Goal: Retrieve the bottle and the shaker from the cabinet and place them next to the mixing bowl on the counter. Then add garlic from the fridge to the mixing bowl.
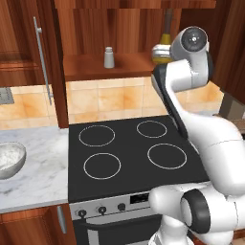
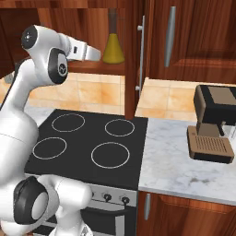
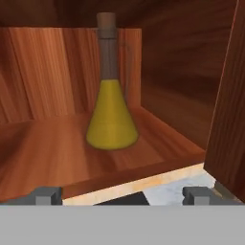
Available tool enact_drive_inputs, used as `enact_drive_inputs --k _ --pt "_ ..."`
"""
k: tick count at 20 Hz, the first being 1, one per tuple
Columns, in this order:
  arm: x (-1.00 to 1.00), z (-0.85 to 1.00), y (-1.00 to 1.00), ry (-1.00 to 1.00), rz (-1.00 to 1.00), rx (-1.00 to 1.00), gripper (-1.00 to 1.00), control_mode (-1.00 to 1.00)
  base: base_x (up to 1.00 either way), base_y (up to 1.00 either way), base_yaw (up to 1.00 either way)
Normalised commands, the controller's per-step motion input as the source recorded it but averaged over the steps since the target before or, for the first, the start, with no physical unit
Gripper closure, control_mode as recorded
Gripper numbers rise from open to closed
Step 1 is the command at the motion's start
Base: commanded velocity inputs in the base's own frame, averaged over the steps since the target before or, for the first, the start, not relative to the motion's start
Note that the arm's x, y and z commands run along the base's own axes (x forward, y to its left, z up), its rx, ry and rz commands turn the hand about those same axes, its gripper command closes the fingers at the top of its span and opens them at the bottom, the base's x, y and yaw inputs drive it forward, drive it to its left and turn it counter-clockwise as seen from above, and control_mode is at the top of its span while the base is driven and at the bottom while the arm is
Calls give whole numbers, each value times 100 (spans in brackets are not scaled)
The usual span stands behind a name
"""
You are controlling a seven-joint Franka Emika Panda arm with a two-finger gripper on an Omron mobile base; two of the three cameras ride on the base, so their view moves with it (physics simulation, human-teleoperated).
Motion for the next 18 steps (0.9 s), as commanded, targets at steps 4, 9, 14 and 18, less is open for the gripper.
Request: enact_drive_inputs --k 4,9,14,18 --pt "71 22 -34 0 1 0 -100 -100 0 0 0" --pt "78 10 -7 9 2 0 -100 -100 0 0 0" --pt "71 16 -1 0 0 -3 -100 -100 0 0 0" --pt "53 6 -4 0 0 -6 -100 -100 0 0 0"
